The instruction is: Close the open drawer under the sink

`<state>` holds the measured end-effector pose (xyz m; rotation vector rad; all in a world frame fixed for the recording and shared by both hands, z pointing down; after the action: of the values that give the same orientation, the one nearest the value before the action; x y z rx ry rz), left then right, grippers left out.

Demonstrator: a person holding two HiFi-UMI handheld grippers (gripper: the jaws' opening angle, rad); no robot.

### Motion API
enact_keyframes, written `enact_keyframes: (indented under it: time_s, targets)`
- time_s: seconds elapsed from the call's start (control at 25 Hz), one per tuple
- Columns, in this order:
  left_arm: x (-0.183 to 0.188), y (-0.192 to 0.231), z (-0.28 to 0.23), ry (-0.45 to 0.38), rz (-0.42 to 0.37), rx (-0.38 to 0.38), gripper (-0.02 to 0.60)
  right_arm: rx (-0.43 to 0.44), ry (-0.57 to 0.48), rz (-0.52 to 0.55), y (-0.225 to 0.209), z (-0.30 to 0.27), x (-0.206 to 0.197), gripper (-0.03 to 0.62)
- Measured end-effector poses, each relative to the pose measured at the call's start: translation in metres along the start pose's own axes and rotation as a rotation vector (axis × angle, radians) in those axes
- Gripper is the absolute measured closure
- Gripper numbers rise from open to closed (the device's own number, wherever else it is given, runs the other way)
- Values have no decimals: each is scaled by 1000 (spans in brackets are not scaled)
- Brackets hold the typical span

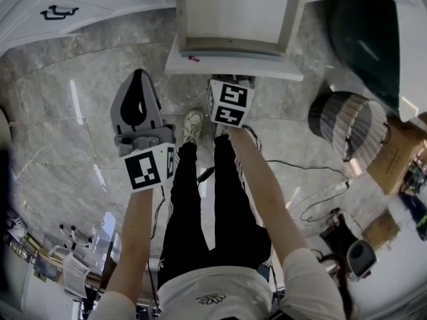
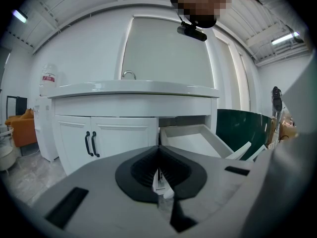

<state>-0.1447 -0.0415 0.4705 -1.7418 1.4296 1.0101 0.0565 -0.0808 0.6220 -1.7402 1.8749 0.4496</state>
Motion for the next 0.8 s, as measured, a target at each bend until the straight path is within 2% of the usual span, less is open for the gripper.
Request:
enact_keyframes:
  time_s: [0.52, 0.8]
  targets:
    - [6, 15, 6, -16, 28, 20, 561, 14, 15, -19, -1, 28, 5, 421]
    - [9, 13, 6, -21, 17, 0, 561, 16, -23, -31, 1, 46, 13, 421]
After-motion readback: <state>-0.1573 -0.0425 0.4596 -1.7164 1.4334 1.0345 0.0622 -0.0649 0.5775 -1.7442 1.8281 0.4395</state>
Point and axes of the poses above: the fingertips, and each gripper's own axes: z backward along the fingers, y to its left, x out of its top, the point moved 9 cm from there along z, backward along the fingers, and after that the axes turned 14 degrees about y, right-handed, at the moved point
